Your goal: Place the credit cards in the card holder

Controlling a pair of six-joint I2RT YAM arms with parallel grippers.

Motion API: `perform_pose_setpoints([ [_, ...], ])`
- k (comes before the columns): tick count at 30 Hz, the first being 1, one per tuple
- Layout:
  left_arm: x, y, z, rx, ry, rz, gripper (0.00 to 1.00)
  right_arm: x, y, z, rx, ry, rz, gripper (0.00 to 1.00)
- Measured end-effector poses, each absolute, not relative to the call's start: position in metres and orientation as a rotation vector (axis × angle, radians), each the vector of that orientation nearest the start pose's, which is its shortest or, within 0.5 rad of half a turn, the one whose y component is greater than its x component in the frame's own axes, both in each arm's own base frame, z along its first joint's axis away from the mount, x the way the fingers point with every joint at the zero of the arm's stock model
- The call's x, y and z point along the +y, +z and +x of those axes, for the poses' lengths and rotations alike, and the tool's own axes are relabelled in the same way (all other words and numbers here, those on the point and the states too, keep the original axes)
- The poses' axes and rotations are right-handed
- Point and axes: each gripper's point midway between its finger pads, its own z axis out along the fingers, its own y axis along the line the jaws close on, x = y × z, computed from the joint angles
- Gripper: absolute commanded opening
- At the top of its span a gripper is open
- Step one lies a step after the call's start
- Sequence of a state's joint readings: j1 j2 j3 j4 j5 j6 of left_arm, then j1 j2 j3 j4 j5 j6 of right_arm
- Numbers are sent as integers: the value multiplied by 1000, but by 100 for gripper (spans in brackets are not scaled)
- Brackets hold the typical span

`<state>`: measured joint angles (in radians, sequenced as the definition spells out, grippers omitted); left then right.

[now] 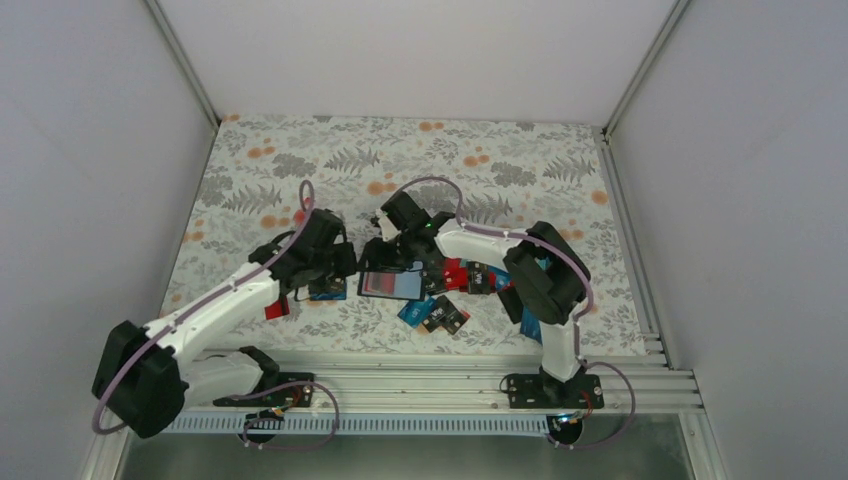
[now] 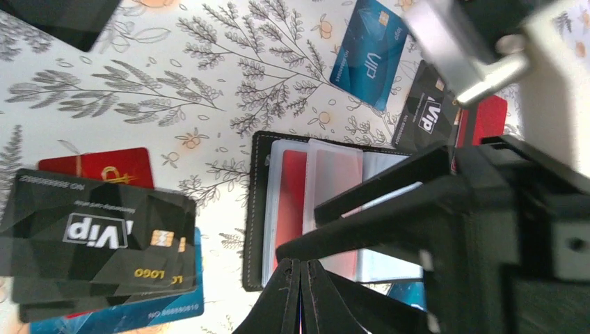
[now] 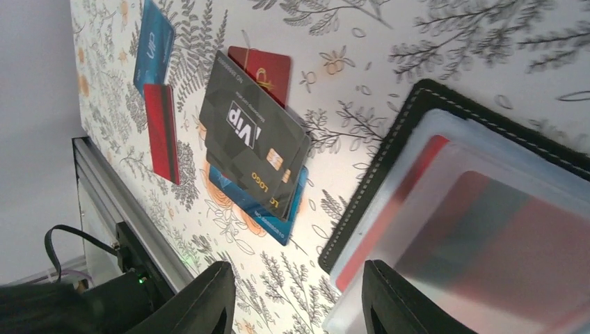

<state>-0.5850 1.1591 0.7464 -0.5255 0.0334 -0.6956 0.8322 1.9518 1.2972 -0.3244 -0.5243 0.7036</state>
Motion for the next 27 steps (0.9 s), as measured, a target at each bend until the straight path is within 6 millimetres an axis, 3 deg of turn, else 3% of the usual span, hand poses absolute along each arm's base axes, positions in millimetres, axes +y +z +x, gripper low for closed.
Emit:
perform_pose_setpoints([
  [4,-168,128,248,2564,-546,-126,3,415,73,252,2825,1178,-464,53],
  [8,-173,133,246,2552,-584,-86,2,408,92,254,2782,1165,-483,55],
  [11,-186,128,245,2569,-617,-37,3,381,116,252,2734,1121,-452,58],
  [14,-212,118,241,2610,-655,56,3,330,138,255,2689,1021,-334,63],
  [16,-229,113,240,2635,-671,112,3,297,141,258,2678,932,-243,68],
  [19,-260,112,246,2644,-701,185,2,246,124,255,2721,734,-97,74],
  [22,-284,116,255,2631,-739,225,2,211,96,243,2806,534,-16,78],
  [27,-299,115,260,2626,-771,245,3,185,67,234,2907,311,24,84],
])
